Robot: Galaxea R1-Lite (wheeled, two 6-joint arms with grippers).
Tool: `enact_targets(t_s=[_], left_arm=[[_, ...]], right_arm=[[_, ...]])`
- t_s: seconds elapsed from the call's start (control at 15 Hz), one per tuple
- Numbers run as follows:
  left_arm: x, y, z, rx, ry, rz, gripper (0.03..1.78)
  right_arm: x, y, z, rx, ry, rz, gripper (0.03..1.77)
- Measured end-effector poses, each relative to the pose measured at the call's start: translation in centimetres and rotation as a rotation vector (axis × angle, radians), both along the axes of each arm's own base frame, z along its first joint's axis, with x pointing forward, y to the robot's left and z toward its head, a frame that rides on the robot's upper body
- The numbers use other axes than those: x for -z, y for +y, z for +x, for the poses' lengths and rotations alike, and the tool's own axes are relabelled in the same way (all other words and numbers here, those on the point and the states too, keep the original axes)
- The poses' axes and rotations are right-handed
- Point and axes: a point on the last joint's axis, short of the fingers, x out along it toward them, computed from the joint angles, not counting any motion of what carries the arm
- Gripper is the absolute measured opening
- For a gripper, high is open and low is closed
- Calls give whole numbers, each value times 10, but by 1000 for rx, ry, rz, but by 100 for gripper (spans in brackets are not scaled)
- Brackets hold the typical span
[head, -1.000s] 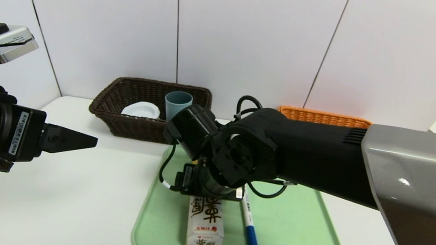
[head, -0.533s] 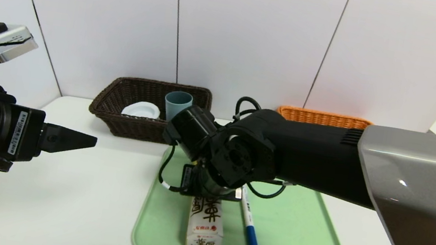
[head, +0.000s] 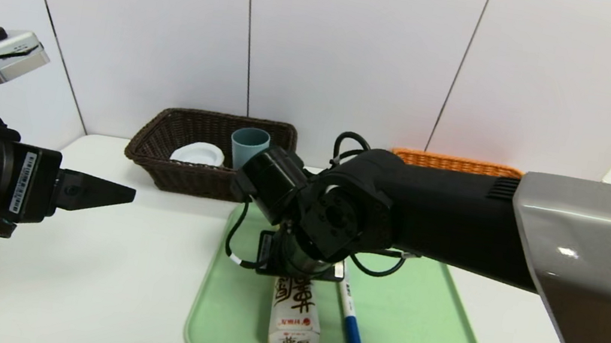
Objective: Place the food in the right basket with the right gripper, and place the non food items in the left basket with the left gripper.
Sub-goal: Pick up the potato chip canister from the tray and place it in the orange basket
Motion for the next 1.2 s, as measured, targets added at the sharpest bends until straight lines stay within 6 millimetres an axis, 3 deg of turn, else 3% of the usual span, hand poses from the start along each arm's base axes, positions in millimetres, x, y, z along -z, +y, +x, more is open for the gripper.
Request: enact_targets(t_s=[0.53,0.8,1.2], left_arm=[[0,0,0,-1,0,1,169],[1,0,1,1,7,6,169],[4,-2,4,7,26,16,169]], right_arm=[[-23,-12,-7,-4,-38,-9,81],[-56,-24,-12,10,-126,48,81],[-109,-73,16,177,-311,217,81]])
